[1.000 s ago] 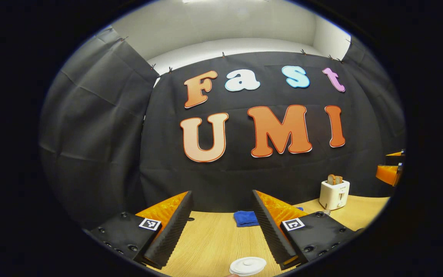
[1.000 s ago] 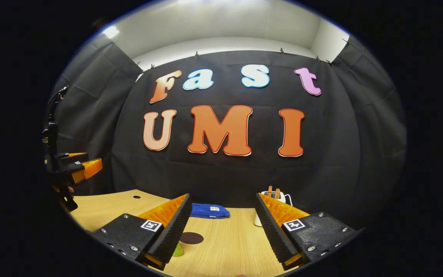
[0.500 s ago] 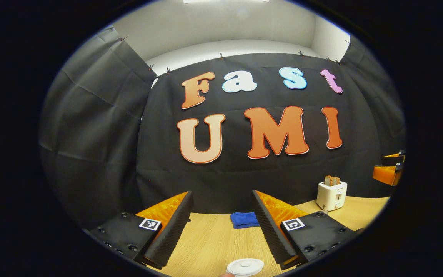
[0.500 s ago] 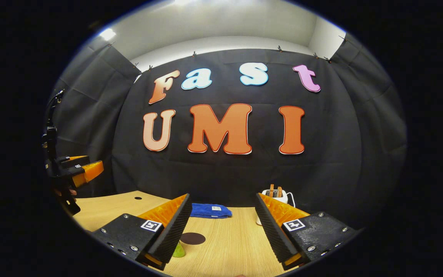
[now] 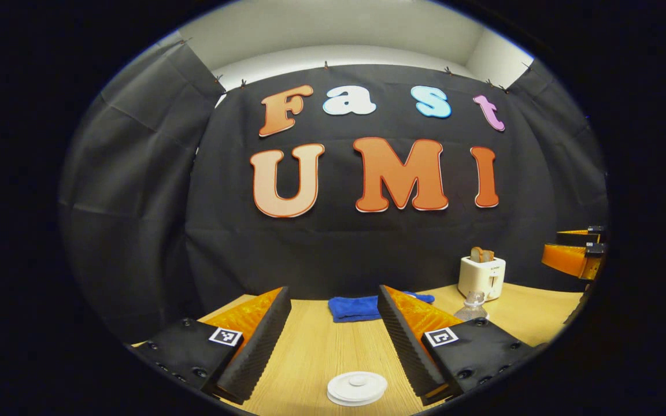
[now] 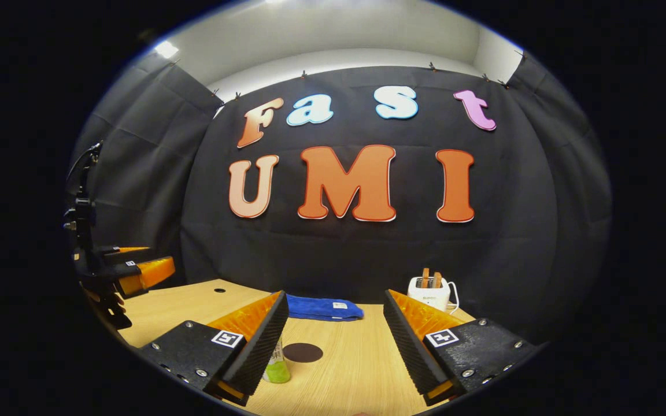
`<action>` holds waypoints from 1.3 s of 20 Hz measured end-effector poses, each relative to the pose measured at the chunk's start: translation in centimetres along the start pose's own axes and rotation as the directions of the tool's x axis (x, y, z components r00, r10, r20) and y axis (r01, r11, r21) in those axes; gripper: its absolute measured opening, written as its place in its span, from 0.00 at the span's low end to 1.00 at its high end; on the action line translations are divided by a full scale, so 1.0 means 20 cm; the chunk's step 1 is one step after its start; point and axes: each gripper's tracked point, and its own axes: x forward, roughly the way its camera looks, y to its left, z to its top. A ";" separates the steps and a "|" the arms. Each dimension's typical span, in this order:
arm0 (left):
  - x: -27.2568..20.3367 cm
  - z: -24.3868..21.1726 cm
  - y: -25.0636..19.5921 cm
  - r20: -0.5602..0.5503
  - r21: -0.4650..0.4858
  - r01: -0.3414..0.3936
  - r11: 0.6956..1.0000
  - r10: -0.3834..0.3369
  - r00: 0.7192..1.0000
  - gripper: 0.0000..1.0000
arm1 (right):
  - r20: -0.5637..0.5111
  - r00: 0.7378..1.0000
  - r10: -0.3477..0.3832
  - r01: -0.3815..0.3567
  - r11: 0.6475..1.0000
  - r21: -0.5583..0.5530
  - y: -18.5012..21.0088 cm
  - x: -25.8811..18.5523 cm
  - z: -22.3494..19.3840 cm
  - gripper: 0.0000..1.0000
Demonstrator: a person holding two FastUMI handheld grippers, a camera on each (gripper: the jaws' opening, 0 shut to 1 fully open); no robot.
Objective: Open the teacup lid with one hand, grasp the water bottle and pour water into the teacup with the other hand; after pouring, place the water bottle on the coaster and then close the teacup lid.
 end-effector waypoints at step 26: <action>0.09 -0.85 -0.14 -0.379 0.030 0.115 0.993 -0.095 0.920 0.51 | -0.116 0.991 0.065 -0.062 0.998 0.029 0.09 0.04 -0.32 0.99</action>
